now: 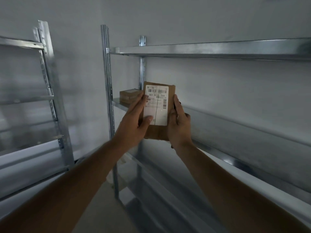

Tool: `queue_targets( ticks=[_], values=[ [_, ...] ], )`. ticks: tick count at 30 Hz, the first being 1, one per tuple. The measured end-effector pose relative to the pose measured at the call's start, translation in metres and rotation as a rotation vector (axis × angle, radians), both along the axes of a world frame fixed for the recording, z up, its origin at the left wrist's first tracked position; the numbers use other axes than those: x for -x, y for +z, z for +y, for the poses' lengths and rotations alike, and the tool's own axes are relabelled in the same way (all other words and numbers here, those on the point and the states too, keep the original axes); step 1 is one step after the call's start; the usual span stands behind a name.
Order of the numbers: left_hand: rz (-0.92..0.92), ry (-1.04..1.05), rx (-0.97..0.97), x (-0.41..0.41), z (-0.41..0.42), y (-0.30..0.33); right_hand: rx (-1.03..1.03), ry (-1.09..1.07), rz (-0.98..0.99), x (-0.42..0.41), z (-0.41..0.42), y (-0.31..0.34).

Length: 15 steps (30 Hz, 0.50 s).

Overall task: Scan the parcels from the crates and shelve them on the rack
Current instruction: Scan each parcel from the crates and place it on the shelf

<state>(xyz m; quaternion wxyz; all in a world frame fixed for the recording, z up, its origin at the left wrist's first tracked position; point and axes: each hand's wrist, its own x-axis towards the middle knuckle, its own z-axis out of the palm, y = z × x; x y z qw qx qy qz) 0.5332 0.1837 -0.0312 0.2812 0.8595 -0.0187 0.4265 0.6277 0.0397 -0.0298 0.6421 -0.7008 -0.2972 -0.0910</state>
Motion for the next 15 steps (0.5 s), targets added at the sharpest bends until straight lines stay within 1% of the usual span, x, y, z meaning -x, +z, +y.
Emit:
queue_targets(
  ticks=[4, 9, 15],
  values=[
    [0.006, -0.014, -0.006, -0.034, 0.083, -0.005, 0.017, -0.013, 0.028, -0.026, 0.078, -0.003],
    [0.032, -0.112, -0.014, -0.081, 0.183, 0.005, 0.032, -0.066, 0.084, -0.063, 0.17, 0.008],
    [0.057, -0.206, 0.034, -0.14, 0.257, 0.012, 0.025, -0.148, 0.113, -0.114, 0.241, 0.015]
  ],
)
